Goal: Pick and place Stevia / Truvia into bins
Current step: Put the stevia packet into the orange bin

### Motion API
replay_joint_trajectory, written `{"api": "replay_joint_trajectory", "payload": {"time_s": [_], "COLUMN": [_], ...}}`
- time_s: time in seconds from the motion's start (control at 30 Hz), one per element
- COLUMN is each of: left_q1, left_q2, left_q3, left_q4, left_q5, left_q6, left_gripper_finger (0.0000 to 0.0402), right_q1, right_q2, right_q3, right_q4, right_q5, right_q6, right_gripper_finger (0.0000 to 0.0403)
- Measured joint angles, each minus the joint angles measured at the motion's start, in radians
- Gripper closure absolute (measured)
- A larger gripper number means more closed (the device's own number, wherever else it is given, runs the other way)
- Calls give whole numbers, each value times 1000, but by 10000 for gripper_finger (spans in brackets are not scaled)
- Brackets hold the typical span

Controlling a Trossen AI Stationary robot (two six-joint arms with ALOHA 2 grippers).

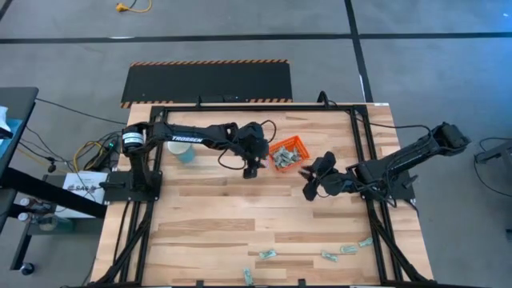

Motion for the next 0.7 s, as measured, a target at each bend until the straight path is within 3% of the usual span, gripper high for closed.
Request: {"api": "replay_joint_trajectory", "payload": {"time_s": [0.13, 0.23, 0.33, 0.53, 0.7], "left_q1": [-24, -40, -53, -63, -62], "left_q2": [-24, -32, -34, -34, -33], "left_q3": [0, 0, 1, 1, 1], "left_q4": [-144, -218, -231, -238, -235], "left_q5": [-2, -6, -7, -7, -7], "left_q6": [38, 68, 71, 78, 83], "left_gripper_finger": [259, 264, 267, 269, 269], "right_q1": [64, 147, 255, 462, 549], "right_q2": [0, 21, 62, 238, 396], "right_q3": [59, 127, 209, 409, 580], "right_q4": [-2, -12, -54, -244, -552], "right_q5": [-230, -317, -297, -150, -201], "right_q6": [64, 109, 148, 280, 584], "right_gripper_finger": [321, 321, 321, 321, 321]}}
